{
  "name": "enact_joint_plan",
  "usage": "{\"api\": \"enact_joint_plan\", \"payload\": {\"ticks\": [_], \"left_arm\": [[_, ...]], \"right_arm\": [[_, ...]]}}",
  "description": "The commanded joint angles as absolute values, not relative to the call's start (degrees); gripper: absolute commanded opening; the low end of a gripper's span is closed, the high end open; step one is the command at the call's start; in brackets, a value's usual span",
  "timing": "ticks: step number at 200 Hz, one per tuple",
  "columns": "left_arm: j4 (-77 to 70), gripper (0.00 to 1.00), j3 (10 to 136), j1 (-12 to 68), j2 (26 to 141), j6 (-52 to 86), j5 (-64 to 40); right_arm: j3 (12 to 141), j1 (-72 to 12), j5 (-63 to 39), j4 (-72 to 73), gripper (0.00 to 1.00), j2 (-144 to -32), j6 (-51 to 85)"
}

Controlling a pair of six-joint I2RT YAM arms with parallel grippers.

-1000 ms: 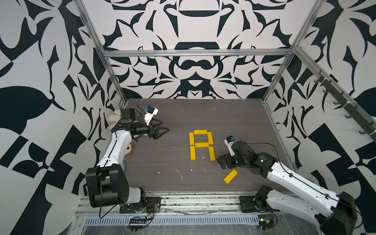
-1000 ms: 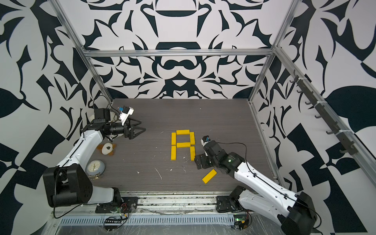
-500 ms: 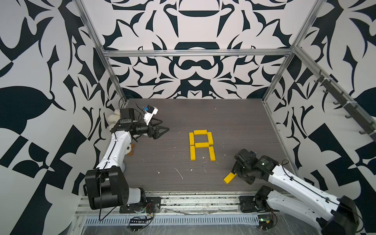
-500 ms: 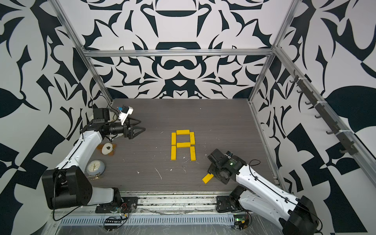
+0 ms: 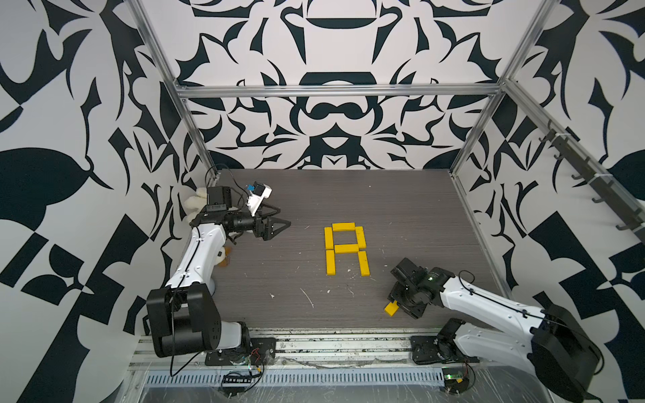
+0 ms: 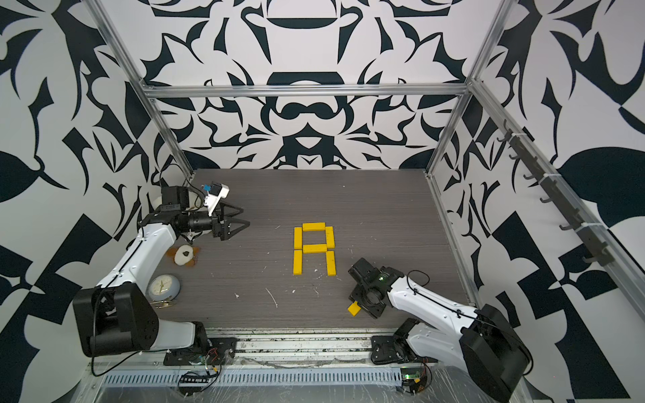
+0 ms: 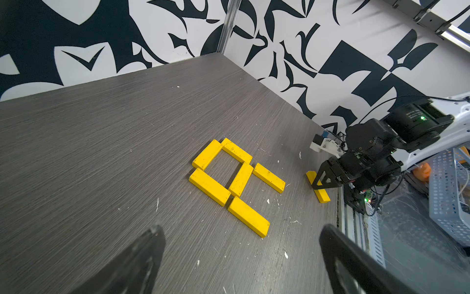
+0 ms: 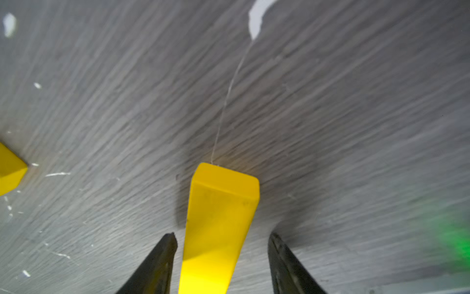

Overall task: Assemble the number 8 with building blocks
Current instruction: Pick up the building block from the center of the board.

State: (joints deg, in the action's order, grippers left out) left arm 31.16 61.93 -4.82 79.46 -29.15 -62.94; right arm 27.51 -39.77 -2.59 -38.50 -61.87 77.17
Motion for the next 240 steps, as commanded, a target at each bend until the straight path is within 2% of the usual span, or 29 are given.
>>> {"api": "enact_joint_plan", "payload": {"ticks": [1,11,22,42,77,101,139,160,173,212,240], "left_arm": [[33.0,0.99,63.5,-4.8,78.7,-30.1,-64.1],[32.8,1.0,63.4,-4.8,78.7,-30.2,-64.2],[32.7,0.99,63.4,-4.8,78.8,-30.1,-64.2],[32.8,0.99,63.5,-4.8,79.3,-30.1,-64.7],[32.8,0.99,63.6,-4.8,79.3,-30.1,-65.2],[32.7,0.99,63.7,-4.8,79.7,-30.1,-64.9],[34.5,0.99,64.3,-4.8,80.9,-31.2,-64.9],[34.8,0.99,64.5,-4.8,81.1,-31.5,-64.8],[34.9,0.99,64.6,-4.8,81.4,-31.5,-64.6],[35.3,0.99,65.4,-4.8,82.9,-31.5,-64.2],[36.1,0.99,65.8,-4.8,83.2,-31.7,-63.9]], "right_arm": [[28.0,-39.9,0.6,-39.5,0.48,-59.1,77.1],[28.2,-39.9,0.9,-40.5,0.47,-57.5,77.2],[28.3,-39.9,0.8,-41.0,0.39,-56.3,77.7],[28.1,-39.9,0.9,-41.6,0.32,-55.5,77.9],[27.7,-39.9,0.0,-40.6,0.45,-58.6,77.7],[28.0,-39.9,-0.9,-38.3,0.45,-61.1,76.8],[27.9,-39.9,-1.3,-36.4,0.37,-63.3,76.3],[28.7,-39.9,-0.8,-36.3,0.19,-63.2,74.9],[30.7,-39.9,-0.3,-36.3,0.14,-63.0,70.8],[40.9,-40.9,-2.8,-44.3,0.14,-69.2,47.5],[45.3,-43.8,-8.5,-42.9,0.15,-74.3,36.4]]}}
